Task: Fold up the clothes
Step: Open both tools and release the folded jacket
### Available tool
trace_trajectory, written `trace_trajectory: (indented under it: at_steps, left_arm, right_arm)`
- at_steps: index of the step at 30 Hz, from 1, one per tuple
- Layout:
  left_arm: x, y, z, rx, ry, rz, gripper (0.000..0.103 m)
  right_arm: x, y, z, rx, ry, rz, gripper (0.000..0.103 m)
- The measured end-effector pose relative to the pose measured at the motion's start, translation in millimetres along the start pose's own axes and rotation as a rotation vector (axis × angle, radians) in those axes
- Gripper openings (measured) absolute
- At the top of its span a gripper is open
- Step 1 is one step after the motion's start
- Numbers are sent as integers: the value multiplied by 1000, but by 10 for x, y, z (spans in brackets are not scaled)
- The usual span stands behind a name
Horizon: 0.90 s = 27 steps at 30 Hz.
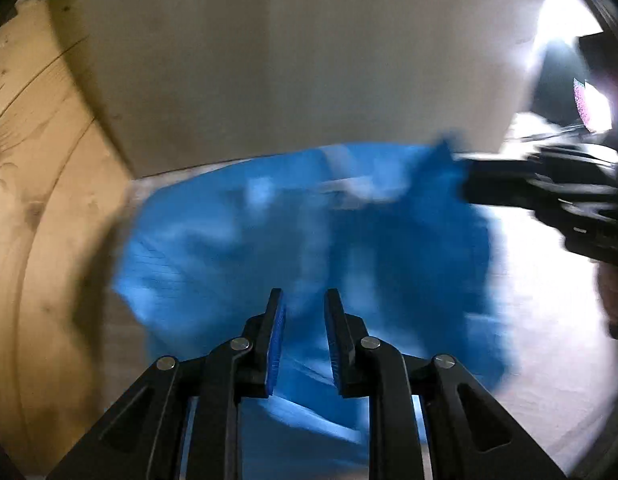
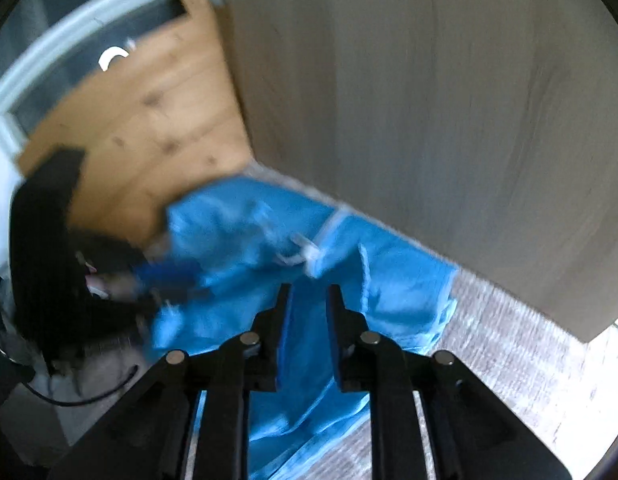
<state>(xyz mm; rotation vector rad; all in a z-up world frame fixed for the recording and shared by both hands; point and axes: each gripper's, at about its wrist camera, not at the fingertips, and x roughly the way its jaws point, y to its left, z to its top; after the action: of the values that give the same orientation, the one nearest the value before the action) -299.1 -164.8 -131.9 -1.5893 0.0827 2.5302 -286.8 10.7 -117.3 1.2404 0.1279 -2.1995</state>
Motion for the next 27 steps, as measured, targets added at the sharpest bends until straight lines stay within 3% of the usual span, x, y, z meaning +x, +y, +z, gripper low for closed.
trace_trajectory:
  at_steps: [2, 5, 8, 10, 12, 16, 18, 20, 24, 27]
  left_arm:
    - [233, 121, -13, -29, 48, -7, 23]
    - [371, 149, -51, -25, 54, -4, 23]
    - [207, 206, 26, -57, 35, -37, 24]
    - [28, 329, 110, -93, -7, -25, 28]
    - [-200, 569, 65, -135, -55, -19, 30]
    - [-134, 880, -9, -148, -89, 42, 30]
    - [42, 1012, 51, -131, -62, 79, 30]
    - [75, 779, -101, -116, -27, 136, 30]
    - [537, 950, -345, -121, 31, 121, 34]
    - [353, 957, -314, -129, 22, 131, 31]
  right_arm:
    - [205, -253, -60, 108, 45, -6, 16]
    - [441, -571, -216, 267, 135, 63, 16]
    - [256, -609, -273, 278, 105, 49, 19]
    - [71, -630, -310, 288, 74, 19, 38]
    - [-124, -683, -369, 322, 23, 1, 38]
    - [-201, -469, -399, 283, -34, 9, 38]
    - [-59, -307, -424, 234, 0, 1, 38]
    - [107, -158, -464, 188, 42, -22, 38]
    - [446, -37, -563, 136, 141, -58, 38]
    - [396, -1, -514, 132, 144, -67, 38]
